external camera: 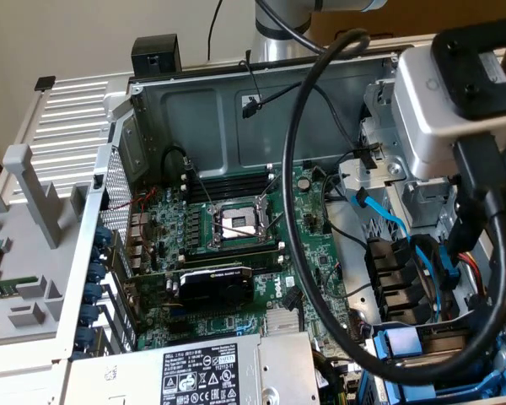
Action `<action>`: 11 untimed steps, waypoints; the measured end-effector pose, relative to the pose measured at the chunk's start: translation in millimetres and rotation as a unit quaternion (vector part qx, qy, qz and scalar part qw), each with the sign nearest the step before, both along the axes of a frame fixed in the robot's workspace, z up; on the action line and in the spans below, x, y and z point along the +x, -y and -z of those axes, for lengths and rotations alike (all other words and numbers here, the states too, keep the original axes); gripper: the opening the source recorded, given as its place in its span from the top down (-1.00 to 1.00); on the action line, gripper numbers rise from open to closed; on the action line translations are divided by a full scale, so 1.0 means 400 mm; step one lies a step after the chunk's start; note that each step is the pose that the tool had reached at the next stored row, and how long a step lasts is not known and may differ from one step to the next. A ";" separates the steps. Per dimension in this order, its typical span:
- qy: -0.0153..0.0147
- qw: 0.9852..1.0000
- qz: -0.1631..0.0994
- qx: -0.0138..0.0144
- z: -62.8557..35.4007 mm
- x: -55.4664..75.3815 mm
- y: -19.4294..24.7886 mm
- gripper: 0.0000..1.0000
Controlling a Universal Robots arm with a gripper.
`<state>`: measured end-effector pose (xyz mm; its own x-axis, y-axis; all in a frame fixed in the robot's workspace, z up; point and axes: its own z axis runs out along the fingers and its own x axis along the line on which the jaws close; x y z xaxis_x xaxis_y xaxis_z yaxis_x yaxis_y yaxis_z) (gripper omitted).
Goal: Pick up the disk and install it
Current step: 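Insert the first disk wire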
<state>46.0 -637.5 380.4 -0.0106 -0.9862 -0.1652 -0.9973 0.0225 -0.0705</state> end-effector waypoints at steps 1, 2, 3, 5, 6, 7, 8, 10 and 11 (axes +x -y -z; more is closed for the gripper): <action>0.001 1.000 -0.005 0.000 0.001 0.000 0.001 -0.11; 0.001 1.000 -0.008 0.000 0.002 0.000 0.003 -0.11; 0.002 1.000 -0.010 0.001 0.003 0.000 0.005 -0.11; 0.002 1.000 -0.013 0.001 0.006 0.001 0.011 -0.11; 0.002 1.000 -0.013 0.002 0.007 0.002 0.014 -0.11; 0.002 1.000 -0.014 0.002 0.008 0.002 0.017 -0.11; 0.002 1.000 -0.015 0.003 0.008 0.003 0.021 -0.11; 0.002 1.000 -0.015 0.008 0.008 0.006 0.028 -0.11; 0.002 1.000 -0.015 0.011 0.008 0.007 0.032 -0.11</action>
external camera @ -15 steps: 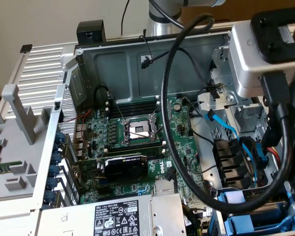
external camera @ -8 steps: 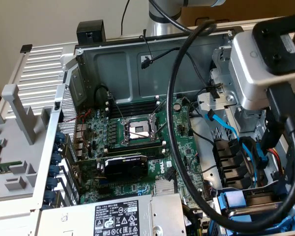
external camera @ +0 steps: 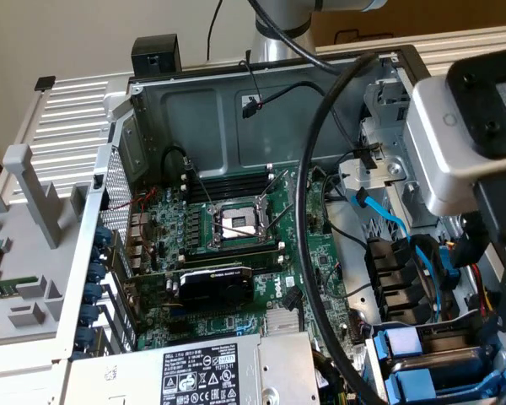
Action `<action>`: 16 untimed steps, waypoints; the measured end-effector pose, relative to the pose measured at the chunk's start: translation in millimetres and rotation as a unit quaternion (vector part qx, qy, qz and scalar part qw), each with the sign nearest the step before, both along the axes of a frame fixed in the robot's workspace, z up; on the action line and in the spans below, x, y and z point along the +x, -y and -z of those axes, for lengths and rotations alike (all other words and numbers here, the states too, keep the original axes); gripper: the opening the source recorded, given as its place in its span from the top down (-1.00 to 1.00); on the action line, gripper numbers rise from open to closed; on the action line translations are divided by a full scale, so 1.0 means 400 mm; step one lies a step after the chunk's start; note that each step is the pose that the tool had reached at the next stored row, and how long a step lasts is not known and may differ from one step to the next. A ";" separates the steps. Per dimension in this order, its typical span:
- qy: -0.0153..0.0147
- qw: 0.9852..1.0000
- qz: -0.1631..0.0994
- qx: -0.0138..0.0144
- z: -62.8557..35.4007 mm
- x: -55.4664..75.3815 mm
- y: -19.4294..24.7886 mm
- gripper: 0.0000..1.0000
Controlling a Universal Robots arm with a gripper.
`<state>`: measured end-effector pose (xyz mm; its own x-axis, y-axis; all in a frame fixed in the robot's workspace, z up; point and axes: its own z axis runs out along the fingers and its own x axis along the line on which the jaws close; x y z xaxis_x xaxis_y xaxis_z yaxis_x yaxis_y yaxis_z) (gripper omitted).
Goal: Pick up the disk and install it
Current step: 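Insert the first disk wire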
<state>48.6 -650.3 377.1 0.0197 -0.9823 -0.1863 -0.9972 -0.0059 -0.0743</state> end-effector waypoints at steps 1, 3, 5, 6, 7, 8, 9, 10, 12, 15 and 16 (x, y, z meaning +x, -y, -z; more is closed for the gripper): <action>0.000 1.000 0.000 0.003 0.000 0.001 0.003 -0.11; 0.000 1.000 0.000 0.007 0.000 0.002 0.010 -0.11; 0.000 1.000 -0.001 0.008 0.000 0.004 0.016 -0.11; 0.000 1.000 -0.002 0.008 0.000 0.005 0.018 -0.11; 0.000 1.000 -0.004 0.009 0.000 0.006 0.019 -0.11; 0.000 1.000 -0.006 0.010 0.000 0.008 0.019 -0.11; 0.000 1.000 -0.008 0.012 0.000 0.010 0.020 -0.11; 0.000 1.000 -0.011 0.013 0.001 0.012 0.020 -0.11; 0.000 1.000 -0.015 0.015 0.001 0.015 0.020 -0.11; 0.000 1.000 -0.021 0.016 0.002 0.020 0.023 -0.11; 0.000 1.000 -0.022 0.016 0.002 0.021 0.025 -0.11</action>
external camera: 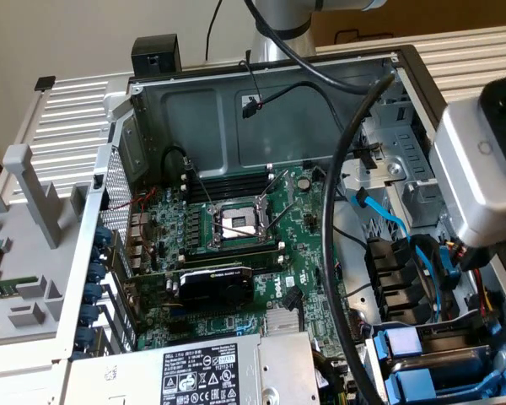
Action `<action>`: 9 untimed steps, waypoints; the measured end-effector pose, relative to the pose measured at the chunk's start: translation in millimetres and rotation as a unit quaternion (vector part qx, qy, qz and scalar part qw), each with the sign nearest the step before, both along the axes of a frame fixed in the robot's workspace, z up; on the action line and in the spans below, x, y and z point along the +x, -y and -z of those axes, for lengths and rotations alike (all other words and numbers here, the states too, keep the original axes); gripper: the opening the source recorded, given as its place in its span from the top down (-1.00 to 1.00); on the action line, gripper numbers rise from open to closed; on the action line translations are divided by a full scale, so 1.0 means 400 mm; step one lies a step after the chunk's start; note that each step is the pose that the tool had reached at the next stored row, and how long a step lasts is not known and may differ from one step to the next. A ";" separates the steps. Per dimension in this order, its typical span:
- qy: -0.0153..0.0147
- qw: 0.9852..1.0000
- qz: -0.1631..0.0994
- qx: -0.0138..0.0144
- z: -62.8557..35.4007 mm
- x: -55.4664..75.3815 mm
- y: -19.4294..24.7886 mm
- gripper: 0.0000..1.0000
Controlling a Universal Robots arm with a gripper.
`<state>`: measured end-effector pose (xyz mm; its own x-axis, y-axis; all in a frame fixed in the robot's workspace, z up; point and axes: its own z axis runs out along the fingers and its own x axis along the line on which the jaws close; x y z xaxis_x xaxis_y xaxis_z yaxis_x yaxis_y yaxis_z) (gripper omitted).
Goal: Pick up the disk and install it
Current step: 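Insert the first disk wire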
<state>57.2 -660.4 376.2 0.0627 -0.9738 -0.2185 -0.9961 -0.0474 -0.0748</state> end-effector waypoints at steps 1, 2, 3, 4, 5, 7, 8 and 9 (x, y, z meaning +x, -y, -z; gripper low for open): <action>0.000 1.000 -0.001 0.000 0.000 0.001 0.003 -0.11; 0.000 1.000 -0.001 0.001 0.001 0.001 0.007 -0.11; -0.001 1.000 -0.001 0.001 0.001 0.001 0.010 -0.11; -0.001 1.000 -0.001 0.001 0.001 0.001 0.010 -0.11; -0.001 1.000 -0.001 0.001 0.001 0.001 0.010 -0.11; -0.001 1.000 -0.001 0.001 0.001 0.001 0.010 -0.11; -0.001 1.000 -0.001 0.001 0.001 0.001 0.010 -0.11; -0.001 1.000 -0.001 0.001 0.001 0.001 0.010 -0.11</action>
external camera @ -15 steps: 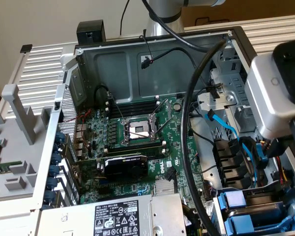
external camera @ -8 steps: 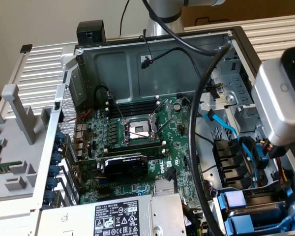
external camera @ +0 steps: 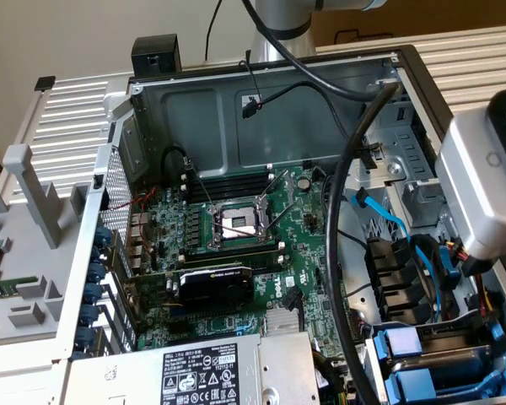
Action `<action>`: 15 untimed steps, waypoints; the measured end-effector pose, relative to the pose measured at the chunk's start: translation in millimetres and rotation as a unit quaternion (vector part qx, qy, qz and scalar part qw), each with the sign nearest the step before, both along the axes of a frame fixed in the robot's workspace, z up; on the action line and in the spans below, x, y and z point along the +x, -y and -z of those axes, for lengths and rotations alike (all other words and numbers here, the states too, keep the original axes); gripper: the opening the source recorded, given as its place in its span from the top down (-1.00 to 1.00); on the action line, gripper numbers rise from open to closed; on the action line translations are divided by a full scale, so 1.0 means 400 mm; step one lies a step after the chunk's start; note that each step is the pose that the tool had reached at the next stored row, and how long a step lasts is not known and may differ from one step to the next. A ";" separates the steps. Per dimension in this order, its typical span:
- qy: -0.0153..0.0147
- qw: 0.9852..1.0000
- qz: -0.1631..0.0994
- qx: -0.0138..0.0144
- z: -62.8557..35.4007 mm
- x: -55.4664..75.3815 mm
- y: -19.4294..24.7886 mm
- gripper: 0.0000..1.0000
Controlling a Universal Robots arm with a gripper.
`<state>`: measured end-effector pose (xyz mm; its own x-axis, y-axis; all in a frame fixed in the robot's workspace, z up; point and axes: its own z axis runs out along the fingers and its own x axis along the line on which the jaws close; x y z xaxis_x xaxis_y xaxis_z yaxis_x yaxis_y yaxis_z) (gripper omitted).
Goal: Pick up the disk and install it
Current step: 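Insert the first disk wire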
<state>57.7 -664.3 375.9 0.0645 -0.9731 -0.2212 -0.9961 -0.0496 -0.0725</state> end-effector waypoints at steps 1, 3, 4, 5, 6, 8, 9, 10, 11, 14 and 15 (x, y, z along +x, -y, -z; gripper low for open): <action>0.000 1.000 0.000 0.000 0.000 0.000 0.000 -0.11; 0.000 1.000 0.000 0.000 0.000 0.000 0.003 -0.11; 0.000 1.000 0.000 0.001 0.000 0.000 0.008 -0.11; 0.000 1.000 0.000 0.002 0.000 0.001 0.012 -0.11; 0.000 1.000 -0.001 0.003 0.000 0.001 0.015 -0.11; 0.001 1.000 -0.003 0.006 0.000 0.001 0.019 -0.11; 0.001 1.000 -0.005 0.008 0.000 0.001 0.020 -0.11; 0.001 1.000 -0.008 0.011 0.000 0.001 0.020 -0.11; 0.001 1.000 -0.010 0.015 0.000 0.002 0.020 -0.11; 0.001 1.000 -0.016 0.025 0.001 0.002 0.021 -0.11; 0.001 0.999 -0.019 0.028 0.002 0.003 0.021 -0.11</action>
<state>58.7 -672.7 375.3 0.1007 -0.9559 -0.2759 -0.9936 -0.0822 -0.0780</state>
